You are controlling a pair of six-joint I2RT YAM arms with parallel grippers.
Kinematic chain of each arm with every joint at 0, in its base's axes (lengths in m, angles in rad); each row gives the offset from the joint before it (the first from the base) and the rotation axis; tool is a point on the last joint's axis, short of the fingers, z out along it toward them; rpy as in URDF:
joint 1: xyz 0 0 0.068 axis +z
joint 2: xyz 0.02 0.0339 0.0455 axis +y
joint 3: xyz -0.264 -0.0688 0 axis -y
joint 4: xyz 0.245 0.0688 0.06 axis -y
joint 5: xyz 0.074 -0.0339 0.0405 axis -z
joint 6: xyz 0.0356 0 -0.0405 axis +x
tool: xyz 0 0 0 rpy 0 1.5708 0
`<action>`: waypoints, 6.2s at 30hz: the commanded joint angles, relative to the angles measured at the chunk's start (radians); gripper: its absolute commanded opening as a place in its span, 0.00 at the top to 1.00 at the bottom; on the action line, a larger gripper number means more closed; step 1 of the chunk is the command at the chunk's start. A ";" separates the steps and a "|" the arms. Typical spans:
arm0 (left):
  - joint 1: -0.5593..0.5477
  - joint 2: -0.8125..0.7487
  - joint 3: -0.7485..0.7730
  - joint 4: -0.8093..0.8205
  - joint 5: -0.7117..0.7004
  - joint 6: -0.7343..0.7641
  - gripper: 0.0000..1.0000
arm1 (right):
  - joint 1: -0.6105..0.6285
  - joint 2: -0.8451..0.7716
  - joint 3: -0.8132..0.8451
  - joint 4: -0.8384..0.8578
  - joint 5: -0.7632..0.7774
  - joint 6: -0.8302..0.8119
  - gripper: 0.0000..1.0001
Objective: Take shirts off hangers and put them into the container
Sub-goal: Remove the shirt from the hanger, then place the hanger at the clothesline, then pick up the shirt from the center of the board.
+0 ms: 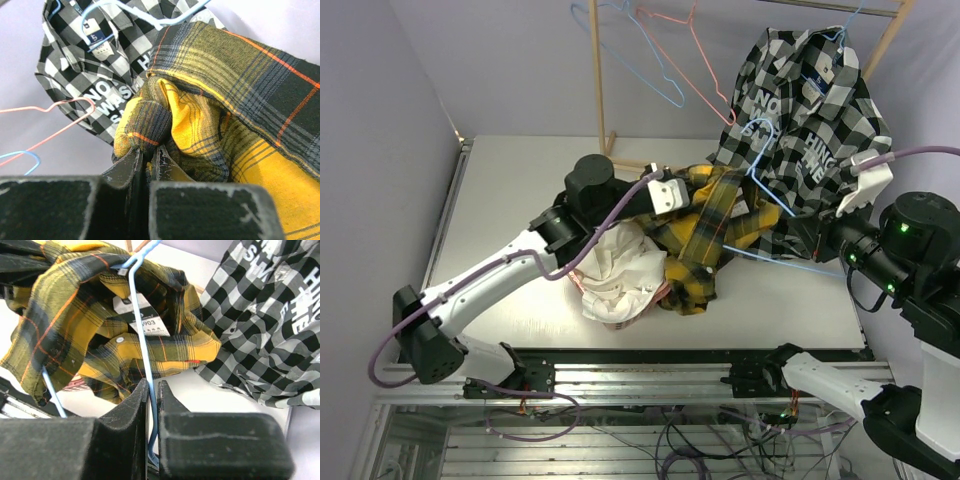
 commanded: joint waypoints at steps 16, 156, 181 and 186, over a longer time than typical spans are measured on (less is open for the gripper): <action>-0.008 0.323 0.245 0.135 -0.063 -0.310 0.19 | -0.004 0.008 0.072 -0.031 0.396 0.088 1.00; 0.080 -0.628 -0.531 -0.298 -1.047 -0.508 0.63 | -0.244 0.460 -1.179 1.328 -0.289 0.446 0.00; 0.085 -0.606 -0.528 -0.299 -1.038 -0.497 0.63 | -0.098 0.539 -1.053 1.221 -0.020 0.395 1.00; 0.087 -0.615 -0.532 -0.293 -1.028 -0.503 0.63 | -0.098 0.280 -1.066 1.115 0.041 0.360 1.00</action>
